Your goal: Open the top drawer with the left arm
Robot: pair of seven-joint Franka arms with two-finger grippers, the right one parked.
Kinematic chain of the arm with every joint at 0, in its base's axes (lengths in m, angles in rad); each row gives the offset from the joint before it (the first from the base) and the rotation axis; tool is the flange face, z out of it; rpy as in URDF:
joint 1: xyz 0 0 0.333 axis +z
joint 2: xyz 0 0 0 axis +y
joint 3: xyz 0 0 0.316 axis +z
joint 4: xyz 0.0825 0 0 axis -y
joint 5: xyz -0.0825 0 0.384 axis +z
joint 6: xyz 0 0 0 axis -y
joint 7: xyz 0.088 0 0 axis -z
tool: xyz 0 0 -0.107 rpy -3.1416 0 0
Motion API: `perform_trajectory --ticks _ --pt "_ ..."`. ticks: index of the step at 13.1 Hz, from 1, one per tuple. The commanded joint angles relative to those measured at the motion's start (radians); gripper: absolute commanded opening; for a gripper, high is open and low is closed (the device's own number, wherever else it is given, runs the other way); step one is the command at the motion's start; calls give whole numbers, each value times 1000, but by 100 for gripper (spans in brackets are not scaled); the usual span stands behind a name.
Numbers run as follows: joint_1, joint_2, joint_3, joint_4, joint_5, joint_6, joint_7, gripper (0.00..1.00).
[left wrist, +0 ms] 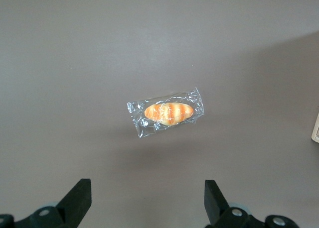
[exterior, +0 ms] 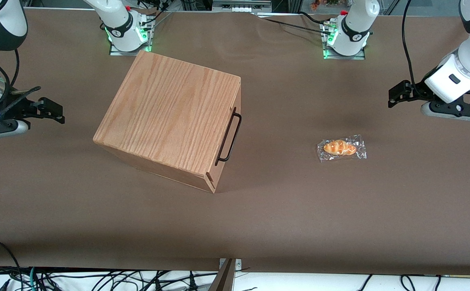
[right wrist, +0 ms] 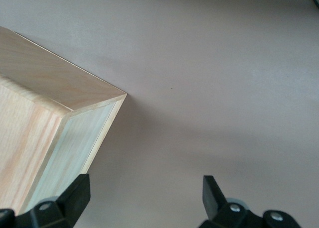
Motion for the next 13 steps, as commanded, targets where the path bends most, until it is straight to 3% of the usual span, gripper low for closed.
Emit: perform_trajectory --ticks 1,13 --pt "-2 -20 2 -14 12 -7 -7 100" --pt "-7 -5 1 -11 0 -17 15 100"
